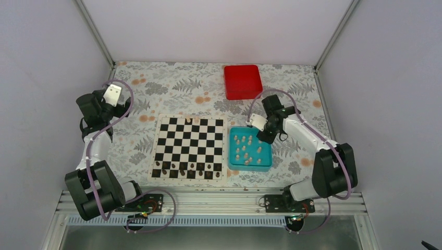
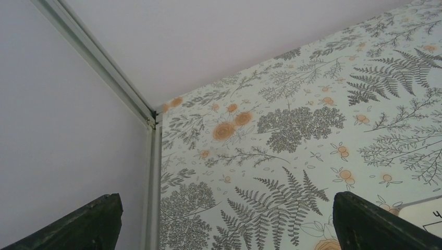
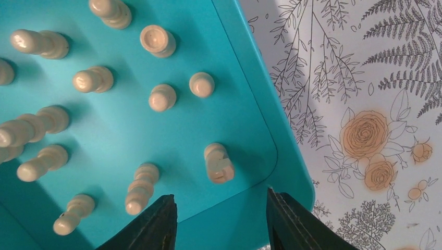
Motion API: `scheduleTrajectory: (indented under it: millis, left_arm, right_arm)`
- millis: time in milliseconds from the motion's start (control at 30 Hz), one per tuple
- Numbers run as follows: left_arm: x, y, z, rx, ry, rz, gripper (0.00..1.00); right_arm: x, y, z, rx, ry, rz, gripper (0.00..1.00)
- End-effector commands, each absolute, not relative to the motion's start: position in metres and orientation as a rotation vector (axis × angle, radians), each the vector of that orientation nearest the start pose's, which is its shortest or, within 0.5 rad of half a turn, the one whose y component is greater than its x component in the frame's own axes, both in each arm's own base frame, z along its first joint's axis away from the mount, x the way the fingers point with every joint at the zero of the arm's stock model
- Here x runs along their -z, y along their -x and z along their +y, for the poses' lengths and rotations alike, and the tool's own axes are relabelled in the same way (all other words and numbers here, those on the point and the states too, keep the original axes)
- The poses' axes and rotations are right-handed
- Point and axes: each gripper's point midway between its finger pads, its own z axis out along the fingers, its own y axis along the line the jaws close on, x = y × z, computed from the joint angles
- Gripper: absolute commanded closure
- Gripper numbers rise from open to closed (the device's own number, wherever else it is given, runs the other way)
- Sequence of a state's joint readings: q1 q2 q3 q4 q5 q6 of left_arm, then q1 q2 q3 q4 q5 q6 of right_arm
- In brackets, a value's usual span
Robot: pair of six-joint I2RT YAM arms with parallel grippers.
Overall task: Set up the chess pieces on the board
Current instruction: Pick up the chess piece from the storage box.
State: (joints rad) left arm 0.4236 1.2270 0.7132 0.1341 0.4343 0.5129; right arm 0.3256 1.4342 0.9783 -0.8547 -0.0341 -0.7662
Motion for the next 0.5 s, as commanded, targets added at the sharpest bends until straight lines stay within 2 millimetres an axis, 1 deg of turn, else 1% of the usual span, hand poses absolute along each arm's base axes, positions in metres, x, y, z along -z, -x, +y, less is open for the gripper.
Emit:
scheduleTrajectory:
  millis: [0,200,467]
  left_arm:
    - [-0.206,-0.378,0.093,-0.222,-0.375,1.885,0.00]
    - [-0.205,-0.378,0.094,-0.229,-0.376,1.888,0.00]
    - [-0.203,-0.379,0.092,-0.214,-0.385,1.890,0.00]
  right_arm:
    - [-0.077,-0.284,0.099,0.049,1.492,2.461,0.56]
    - [-0.069,-0.283,0.101,0.014,1.498,2.487,0.59]
    - [-0.050,-0.279,0.097,0.018,1.514,2.544,0.60]
